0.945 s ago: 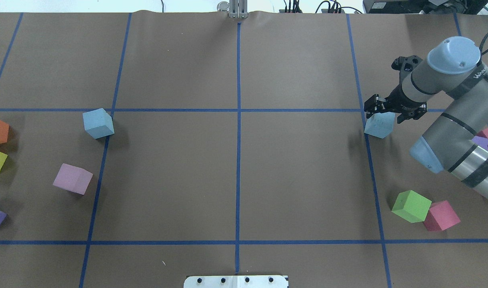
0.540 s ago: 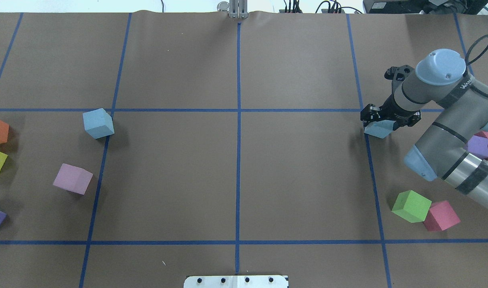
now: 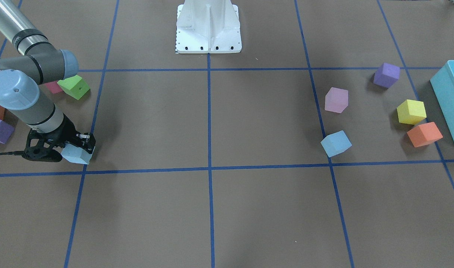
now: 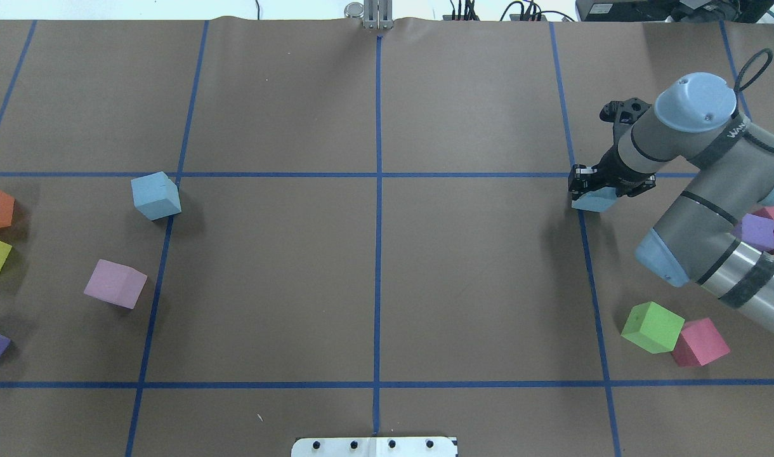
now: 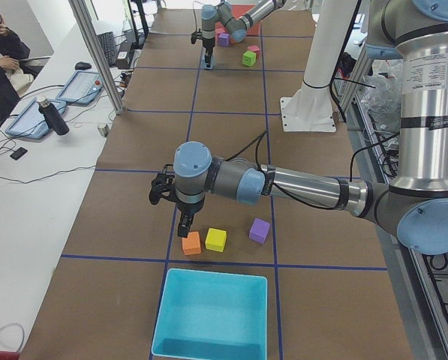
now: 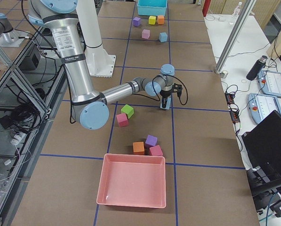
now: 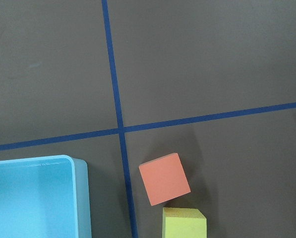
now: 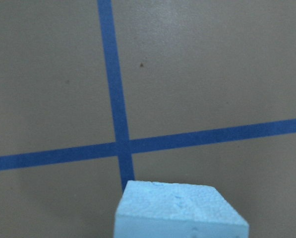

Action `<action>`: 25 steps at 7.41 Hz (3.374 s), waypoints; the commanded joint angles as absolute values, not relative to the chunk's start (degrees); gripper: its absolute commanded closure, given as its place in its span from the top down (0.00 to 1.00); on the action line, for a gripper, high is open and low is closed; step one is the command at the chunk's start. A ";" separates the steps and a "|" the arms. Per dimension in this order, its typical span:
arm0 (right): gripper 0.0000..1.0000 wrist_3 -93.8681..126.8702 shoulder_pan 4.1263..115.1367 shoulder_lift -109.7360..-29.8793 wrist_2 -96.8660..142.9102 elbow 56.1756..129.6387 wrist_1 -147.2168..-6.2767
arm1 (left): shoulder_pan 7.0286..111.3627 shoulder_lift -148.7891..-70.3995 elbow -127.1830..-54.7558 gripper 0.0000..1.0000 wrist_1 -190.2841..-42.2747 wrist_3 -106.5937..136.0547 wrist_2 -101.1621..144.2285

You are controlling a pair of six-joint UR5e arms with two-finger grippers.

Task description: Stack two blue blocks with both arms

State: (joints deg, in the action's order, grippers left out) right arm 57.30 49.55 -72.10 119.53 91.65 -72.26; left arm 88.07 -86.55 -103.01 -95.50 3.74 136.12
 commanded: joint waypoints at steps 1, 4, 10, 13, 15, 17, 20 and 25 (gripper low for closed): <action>0.00 57.65 47.65 -66.30 119.27 93.51 -72.94 | 88.07 -86.49 -102.83 0.98 -95.45 3.78 136.06; 0.03 61.85 37.04 -59.53 114.72 93.34 -74.26 | 88.07 -86.22 -102.92 0.98 -95.36 3.69 136.14; 0.04 70.56 26.29 -41.86 105.65 82.46 -85.51 | 87.98 -86.04 -101.87 0.98 -95.36 3.69 136.14; 0.06 71.37 25.58 -40.52 104.86 79.98 -85.87 | 87.98 -86.04 -101.43 0.98 -95.36 3.60 136.14; 0.14 71.02 25.58 -40.60 104.85 79.72 -85.87 | 87.89 -86.04 -101.34 0.98 -95.36 3.69 136.14; 0.40 70.40 25.58 -41.04 104.85 79.63 -85.87 | 87.98 -86.04 -101.34 0.98 -95.36 3.69 136.14; 0.99 70.58 25.66 -40.96 104.94 79.63 -85.17 | 87.89 -86.04 -101.34 0.98 -95.45 3.69 136.14; 1.00 69.44 39.42 -41.04 114.06 88.41 -93.06 | 87.80 -87.89 -103.53 0.98 -100.34 5.61 137.10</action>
